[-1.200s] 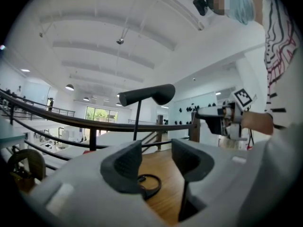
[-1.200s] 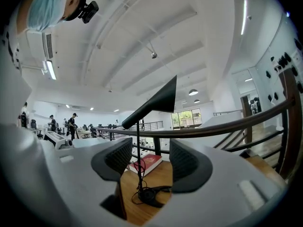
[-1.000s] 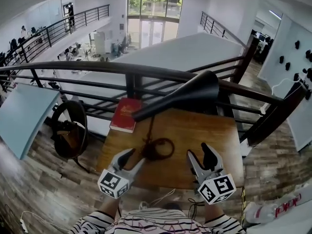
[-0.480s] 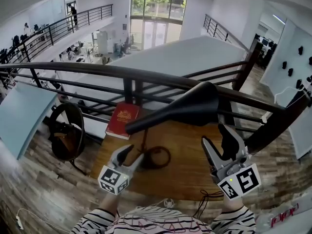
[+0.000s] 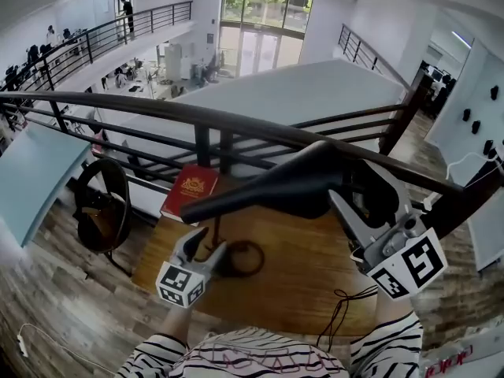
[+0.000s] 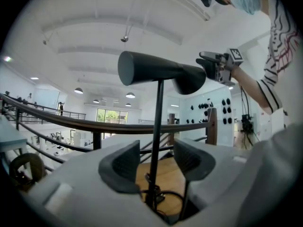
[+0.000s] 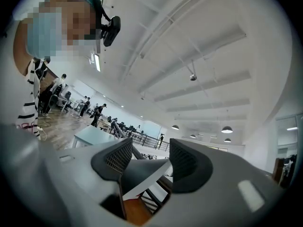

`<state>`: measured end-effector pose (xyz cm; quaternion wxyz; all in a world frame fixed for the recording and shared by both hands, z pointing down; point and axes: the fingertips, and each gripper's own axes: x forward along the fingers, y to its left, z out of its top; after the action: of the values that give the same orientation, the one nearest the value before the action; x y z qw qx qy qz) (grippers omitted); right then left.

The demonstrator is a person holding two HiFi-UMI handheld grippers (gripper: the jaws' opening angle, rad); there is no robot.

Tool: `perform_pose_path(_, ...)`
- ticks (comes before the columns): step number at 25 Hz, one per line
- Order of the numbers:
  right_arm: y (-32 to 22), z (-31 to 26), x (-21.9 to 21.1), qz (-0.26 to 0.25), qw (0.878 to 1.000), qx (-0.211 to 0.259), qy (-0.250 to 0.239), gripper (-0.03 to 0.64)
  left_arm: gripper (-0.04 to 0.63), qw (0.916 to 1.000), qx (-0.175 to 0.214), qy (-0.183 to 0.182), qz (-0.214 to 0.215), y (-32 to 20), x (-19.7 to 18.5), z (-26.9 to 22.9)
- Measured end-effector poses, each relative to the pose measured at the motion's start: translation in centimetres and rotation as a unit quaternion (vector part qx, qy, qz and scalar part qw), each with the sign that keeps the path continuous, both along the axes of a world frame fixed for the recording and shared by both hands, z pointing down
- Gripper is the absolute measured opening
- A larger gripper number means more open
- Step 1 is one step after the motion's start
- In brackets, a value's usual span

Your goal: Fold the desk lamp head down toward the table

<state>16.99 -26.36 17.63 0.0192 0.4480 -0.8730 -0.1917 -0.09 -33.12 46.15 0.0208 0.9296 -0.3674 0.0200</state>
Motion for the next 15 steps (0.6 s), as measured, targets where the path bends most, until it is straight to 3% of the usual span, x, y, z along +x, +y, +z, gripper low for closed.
perform_pose_path(8, -3.7, 0.8, -1.7, -0.037, 0.998, -0.008, 0.048, 0.231, 0.207, 0.9998, -0.002, 0.006, -0.021, -1.8, 0.9, 0.6)
perform_pose_path(15, -4.8, 2.0, -1.1, -0.032, 0.998, -0.018, 0.058, 0.227, 0.168, 0.9997, -0.004, 0.002, -0.025, -2.5, 1.6, 0.6)
